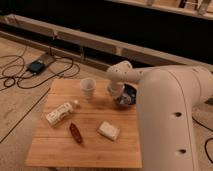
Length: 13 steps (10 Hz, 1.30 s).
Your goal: Drag the ceramic bowl in a circle
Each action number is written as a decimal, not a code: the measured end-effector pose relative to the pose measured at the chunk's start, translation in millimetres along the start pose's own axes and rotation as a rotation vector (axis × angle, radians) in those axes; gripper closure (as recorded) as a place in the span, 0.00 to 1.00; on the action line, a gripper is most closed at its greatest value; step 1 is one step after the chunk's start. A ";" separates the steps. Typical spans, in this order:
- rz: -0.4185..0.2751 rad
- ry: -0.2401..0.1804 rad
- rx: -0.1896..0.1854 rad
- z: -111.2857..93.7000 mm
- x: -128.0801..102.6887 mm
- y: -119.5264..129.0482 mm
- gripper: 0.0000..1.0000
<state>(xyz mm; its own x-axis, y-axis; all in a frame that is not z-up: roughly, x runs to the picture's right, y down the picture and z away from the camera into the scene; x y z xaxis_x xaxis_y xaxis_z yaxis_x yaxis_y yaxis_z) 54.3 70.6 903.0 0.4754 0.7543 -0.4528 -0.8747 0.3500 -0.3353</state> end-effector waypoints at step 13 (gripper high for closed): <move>0.017 -0.050 0.013 -28.4 -5.4 -17.6 0.20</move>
<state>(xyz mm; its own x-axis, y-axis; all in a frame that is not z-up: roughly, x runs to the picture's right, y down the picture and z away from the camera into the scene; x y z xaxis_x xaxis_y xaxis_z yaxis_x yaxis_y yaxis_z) 69.9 44.6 887.9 0.4557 0.7869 -0.4161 -0.8837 0.3442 -0.3171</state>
